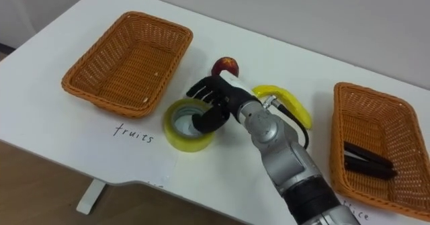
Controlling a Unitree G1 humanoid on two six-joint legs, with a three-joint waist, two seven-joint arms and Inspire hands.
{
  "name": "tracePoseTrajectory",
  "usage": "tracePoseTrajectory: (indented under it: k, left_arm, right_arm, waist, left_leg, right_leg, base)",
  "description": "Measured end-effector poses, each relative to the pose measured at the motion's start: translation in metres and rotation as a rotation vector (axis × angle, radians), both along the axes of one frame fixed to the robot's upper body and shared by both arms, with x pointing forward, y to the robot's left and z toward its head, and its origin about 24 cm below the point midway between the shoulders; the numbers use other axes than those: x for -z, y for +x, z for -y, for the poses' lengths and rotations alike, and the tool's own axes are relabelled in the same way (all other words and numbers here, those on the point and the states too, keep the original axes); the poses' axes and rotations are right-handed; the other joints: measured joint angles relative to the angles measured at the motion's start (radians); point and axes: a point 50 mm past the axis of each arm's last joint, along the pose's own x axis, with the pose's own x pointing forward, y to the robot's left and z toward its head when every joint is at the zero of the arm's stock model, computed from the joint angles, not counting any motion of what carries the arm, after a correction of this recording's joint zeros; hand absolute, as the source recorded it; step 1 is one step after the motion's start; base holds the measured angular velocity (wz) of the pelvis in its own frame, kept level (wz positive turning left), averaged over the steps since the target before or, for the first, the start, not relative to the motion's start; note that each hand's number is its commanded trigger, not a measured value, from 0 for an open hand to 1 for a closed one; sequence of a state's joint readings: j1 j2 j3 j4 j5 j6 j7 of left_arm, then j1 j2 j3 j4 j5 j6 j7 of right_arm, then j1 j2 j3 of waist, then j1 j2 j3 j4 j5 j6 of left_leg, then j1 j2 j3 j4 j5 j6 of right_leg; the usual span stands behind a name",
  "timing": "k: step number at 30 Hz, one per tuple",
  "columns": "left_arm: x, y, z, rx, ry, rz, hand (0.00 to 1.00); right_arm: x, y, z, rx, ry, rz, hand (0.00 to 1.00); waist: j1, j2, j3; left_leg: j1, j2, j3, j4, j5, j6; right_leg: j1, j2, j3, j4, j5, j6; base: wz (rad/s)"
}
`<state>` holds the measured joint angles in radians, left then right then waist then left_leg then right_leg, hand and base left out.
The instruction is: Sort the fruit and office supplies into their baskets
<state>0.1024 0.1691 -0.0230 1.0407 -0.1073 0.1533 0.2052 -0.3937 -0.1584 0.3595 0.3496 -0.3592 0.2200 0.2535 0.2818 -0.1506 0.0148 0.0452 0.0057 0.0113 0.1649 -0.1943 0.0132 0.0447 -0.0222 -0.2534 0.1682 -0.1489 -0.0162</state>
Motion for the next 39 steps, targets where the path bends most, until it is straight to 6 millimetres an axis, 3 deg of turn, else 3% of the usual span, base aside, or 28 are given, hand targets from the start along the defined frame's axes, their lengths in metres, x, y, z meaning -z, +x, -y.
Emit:
tracePoseTrajectory:
  k: [25,32,39]
  left_arm:
    - [0.000,0.000,0.000,-0.002,-0.001,-0.006,0.00]
    - [0.000,-0.002,-0.001,-0.024,-0.003,-0.008,0.00]
    - [0.002,-0.007,-0.001,-0.050,-0.032,-0.019,0.00]
  right_arm:
    - [0.000,-0.002,-0.002,-0.030,-0.010,-0.030,1.00]
    - [-0.008,-0.002,0.004,-0.070,-0.045,-0.019,1.00]
    - [-0.024,-0.002,0.015,-0.076,-0.060,0.032,1.00]
  waist:
    - [-0.008,0.000,-0.0002]
    - [-0.012,0.003,0.0008]
    - [-0.071,0.019,-0.0067]
  left_leg:
    - [0.004,0.000,0.001,0.000,0.000,0.000]
    - [0.000,-0.001,0.001,0.001,0.000,0.000]
    - [0.003,-0.002,0.006,0.001,0.002,0.003]
  right_leg:
    - [0.005,0.000,0.004,-0.002,0.000,0.000]
    - [0.003,-0.001,0.003,-0.002,0.000,0.000]
    - [0.006,-0.003,0.009,-0.002,0.000,0.000]
  base:
    - [0.00]
    - [0.00]
    - [-0.01]
